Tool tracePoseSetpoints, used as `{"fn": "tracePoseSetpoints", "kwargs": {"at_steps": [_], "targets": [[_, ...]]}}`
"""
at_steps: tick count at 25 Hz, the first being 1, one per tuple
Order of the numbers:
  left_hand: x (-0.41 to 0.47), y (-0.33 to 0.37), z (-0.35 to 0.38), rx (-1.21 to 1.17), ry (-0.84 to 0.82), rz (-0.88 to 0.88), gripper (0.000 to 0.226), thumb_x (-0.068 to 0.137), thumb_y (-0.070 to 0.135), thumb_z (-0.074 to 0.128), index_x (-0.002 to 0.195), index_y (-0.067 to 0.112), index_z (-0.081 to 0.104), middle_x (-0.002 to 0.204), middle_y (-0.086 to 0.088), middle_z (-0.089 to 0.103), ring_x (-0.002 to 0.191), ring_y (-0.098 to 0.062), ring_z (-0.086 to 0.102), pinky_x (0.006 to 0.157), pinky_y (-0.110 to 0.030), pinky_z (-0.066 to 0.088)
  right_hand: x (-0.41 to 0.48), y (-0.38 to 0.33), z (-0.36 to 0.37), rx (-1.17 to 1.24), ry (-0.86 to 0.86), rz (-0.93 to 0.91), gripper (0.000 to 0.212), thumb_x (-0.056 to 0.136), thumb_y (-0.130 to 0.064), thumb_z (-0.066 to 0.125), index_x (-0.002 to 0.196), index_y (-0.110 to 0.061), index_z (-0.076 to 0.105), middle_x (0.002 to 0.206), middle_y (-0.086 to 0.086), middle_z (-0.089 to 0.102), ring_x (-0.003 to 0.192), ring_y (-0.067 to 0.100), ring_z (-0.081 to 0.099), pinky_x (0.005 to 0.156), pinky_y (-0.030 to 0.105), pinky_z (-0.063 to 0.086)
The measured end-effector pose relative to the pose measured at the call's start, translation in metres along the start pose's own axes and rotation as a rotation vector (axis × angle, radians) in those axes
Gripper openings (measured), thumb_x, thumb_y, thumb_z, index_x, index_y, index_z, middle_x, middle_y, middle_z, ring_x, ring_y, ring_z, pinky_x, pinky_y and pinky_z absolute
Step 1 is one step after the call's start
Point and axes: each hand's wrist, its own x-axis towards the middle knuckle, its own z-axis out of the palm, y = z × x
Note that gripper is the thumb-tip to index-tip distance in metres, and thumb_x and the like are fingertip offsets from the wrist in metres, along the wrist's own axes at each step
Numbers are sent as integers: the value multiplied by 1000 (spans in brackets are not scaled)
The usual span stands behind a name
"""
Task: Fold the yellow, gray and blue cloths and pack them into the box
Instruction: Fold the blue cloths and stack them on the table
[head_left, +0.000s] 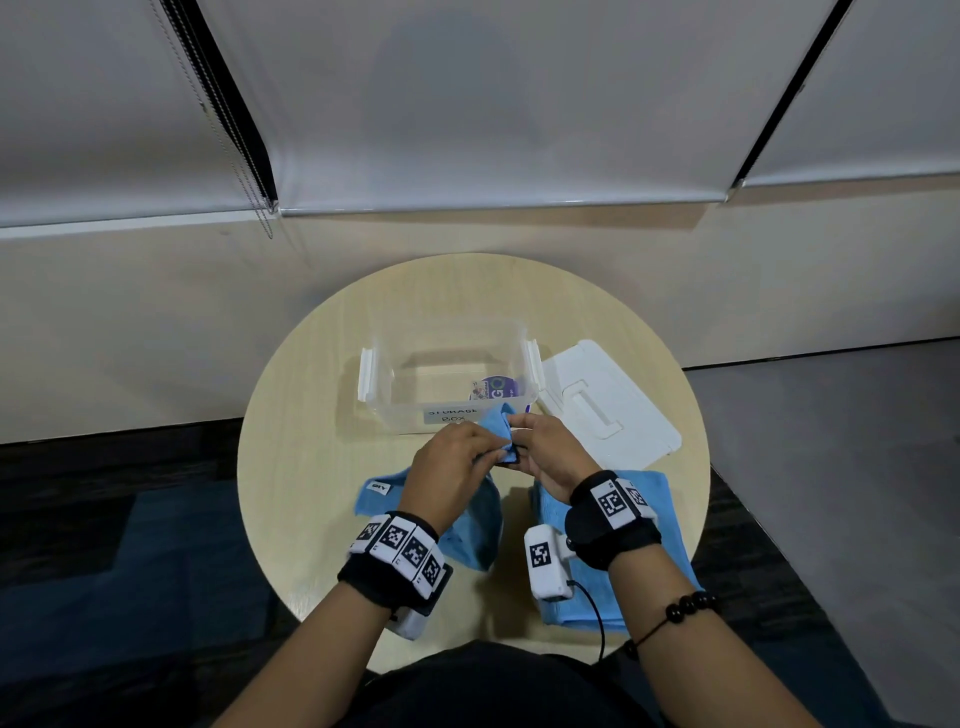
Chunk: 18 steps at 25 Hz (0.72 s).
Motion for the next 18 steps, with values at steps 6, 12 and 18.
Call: {"fn": "tracePoseSetpoints", "kwargs": {"at_steps": [6,12,18], "targets": [[1,-4,6,74,0,100,24,94,29,67,113,19,76,115,1,74,101,-24,63,88,-40,48,-1,-5,1,66,61,35,23,101,10,34,115,-5,43,100,21,69,75,25,68,65,31,61],[6,2,-4,-80,114,-71,21,99,14,57,109,22,74,105,4,74,98,-14,65,91,-35,48,4,-9,0,35,72,9,25,98,9,30,114,-7,42,98,24,69,82,34,70,77,43,63],[12,15,-56,-491,305,-145,20,104,18,48,103,32,61,97,17,66,92,1,62,75,-6,43,6,-2,-16,-811,179,-284,5,98,-11,56,100,-8,59,91,3,62,84,22,59,69,20,48]]}}
